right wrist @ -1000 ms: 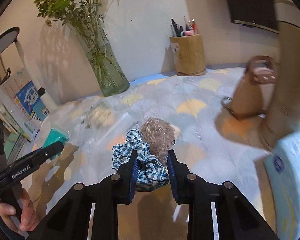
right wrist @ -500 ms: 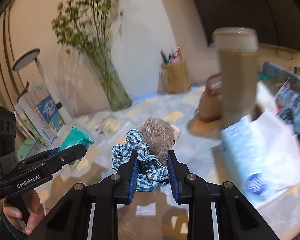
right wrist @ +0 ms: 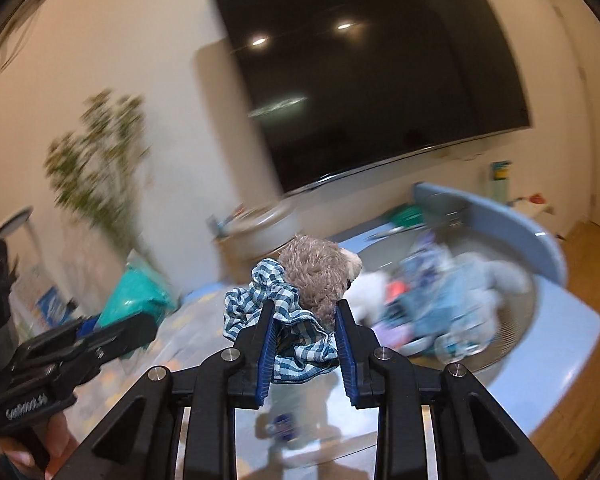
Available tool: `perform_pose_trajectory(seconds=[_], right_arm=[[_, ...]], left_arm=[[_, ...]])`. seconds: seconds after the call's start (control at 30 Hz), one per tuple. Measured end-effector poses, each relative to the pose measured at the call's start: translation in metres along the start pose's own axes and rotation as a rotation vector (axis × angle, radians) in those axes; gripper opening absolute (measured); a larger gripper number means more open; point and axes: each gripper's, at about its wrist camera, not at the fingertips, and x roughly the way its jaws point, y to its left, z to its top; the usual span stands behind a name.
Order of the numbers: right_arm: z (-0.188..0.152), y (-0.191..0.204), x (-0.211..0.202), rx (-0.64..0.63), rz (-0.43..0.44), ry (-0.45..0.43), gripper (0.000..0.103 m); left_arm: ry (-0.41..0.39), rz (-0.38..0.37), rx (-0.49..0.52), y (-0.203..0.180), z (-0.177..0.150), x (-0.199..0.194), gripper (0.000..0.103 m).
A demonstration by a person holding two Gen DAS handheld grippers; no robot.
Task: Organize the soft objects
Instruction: 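Carry the teal packet and scrunchie over to the glass plate, then drop both items onto the glass plate and open both tools, then move both tools back over the bed toward the checked bow and wipes packet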
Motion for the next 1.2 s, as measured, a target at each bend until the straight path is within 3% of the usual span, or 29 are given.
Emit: perform_pose_trajectory(seconds=[0.13,0.23,0.33,0.43,0.6,0.63,0.7,0.77,0.8,0.9,0.97,1.07,1.2], right_arm=[[0.033,-0.044,0.004,0.109,-0.08,-0.025,0.027],[0.055,-0.07,0.012,0.166,-0.137,-0.026,0.027],[0.068,-0.094,0.033,0.23,-0.207,0.023,0.027],[0.075,-0.115,0.057,0.289,-0.227,0.083,0.027],[0.079,-0.139,0.093,0.321,-0.249,0.163,0.027],[0.078,-0.143,0.103,0.32,-0.246,0.194,0.029],[0.075,-0.146,0.116,0.326,-0.22,0.243,0.035],[0.068,-0.153,0.127,0.358,-0.195,0.298,0.06],[0.065,-0.156,0.128,0.377,-0.189,0.305,0.069],[0.055,-0.163,0.119,0.419,-0.181,0.293,0.069],[0.052,-0.163,0.112,0.414,-0.171,0.293,0.069],[0.051,-0.158,0.093,0.403,-0.185,0.266,0.069],[0.051,-0.151,0.063,0.399,-0.18,0.232,0.072]], left_arm=[[0.027,-0.016,0.02,-0.019,0.024,0.042,0.033],[0.074,-0.043,-0.024,-0.024,0.037,0.075,0.033],[0.118,-0.031,-0.016,-0.031,0.038,0.11,0.033],[0.189,0.008,0.021,-0.042,0.031,0.149,0.033],[0.19,0.113,0.103,-0.056,0.025,0.181,0.034],[0.191,0.124,0.105,-0.055,0.026,0.185,0.035],[0.224,0.133,0.096,-0.052,0.023,0.194,0.05],[0.28,0.125,0.077,-0.053,0.019,0.206,0.067],[0.295,0.12,0.065,-0.052,0.015,0.208,0.067],[0.297,0.076,0.057,-0.054,0.008,0.201,0.068],[0.291,0.038,0.067,-0.058,0.007,0.193,0.079],[0.273,-0.005,0.089,-0.062,0.004,0.177,0.086],[0.283,-0.061,0.136,-0.065,-0.008,0.143,0.086]])
